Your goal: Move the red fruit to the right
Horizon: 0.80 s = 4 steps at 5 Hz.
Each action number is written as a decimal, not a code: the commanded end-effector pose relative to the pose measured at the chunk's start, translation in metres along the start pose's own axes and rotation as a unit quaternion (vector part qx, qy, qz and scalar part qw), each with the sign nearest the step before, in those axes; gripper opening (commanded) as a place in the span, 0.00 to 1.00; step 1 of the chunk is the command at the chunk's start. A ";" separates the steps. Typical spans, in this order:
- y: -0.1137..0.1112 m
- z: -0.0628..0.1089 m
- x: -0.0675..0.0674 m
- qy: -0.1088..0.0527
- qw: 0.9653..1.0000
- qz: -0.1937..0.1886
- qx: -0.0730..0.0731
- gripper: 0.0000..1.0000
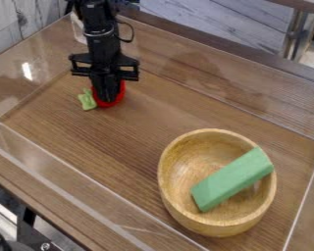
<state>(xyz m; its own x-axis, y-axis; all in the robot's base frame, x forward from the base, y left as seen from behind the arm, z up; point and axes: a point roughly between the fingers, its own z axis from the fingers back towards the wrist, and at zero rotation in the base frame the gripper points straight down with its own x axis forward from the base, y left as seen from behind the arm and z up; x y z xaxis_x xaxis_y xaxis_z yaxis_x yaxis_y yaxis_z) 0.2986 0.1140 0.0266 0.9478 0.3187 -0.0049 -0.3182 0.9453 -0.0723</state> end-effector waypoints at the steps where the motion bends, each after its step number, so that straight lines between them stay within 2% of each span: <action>1: -0.003 0.011 0.000 -0.003 1.000 -0.003 -0.006 1.00; 2: -0.009 0.025 0.000 -0.005 1.000 -0.003 -0.019 1.00; 4: -0.055 0.066 -0.001 -0.020 0.999 -0.011 -0.045 1.00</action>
<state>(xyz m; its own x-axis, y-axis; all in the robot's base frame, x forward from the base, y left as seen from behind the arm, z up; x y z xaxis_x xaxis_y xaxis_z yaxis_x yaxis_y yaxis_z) 0.3062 0.0649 0.0765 0.9543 0.2971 -0.0310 -0.2982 0.9411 -0.1597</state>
